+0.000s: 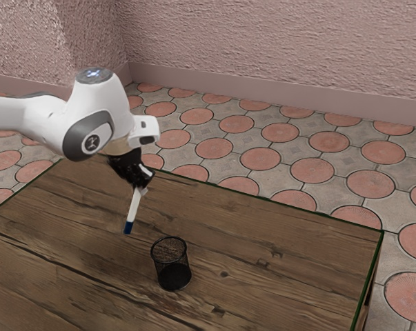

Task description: Put the marker into the pen holder.

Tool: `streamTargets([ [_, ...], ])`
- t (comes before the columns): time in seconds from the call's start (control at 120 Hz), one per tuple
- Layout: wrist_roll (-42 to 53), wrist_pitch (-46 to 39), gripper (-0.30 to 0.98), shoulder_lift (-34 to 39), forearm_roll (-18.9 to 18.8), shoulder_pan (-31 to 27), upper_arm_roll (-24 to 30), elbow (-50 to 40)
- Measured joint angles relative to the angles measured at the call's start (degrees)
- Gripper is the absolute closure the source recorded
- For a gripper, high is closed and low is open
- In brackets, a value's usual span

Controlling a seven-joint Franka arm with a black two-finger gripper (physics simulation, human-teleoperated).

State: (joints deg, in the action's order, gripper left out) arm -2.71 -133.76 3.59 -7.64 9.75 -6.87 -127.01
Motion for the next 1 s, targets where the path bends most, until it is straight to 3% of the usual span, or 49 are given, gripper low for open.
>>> streamTargets([
  [0.333,-2.3,1.19,0.77,-0.4,0.52,7.04,0.94,1.31],
  [0.633,-3.85,1.25,0.76,-3.39,3.08,9.23,4.26,3.37],
  [1.0,-5.22,1.28,0.77,-3.3,3.21,11.68,4.78,3.15],
])
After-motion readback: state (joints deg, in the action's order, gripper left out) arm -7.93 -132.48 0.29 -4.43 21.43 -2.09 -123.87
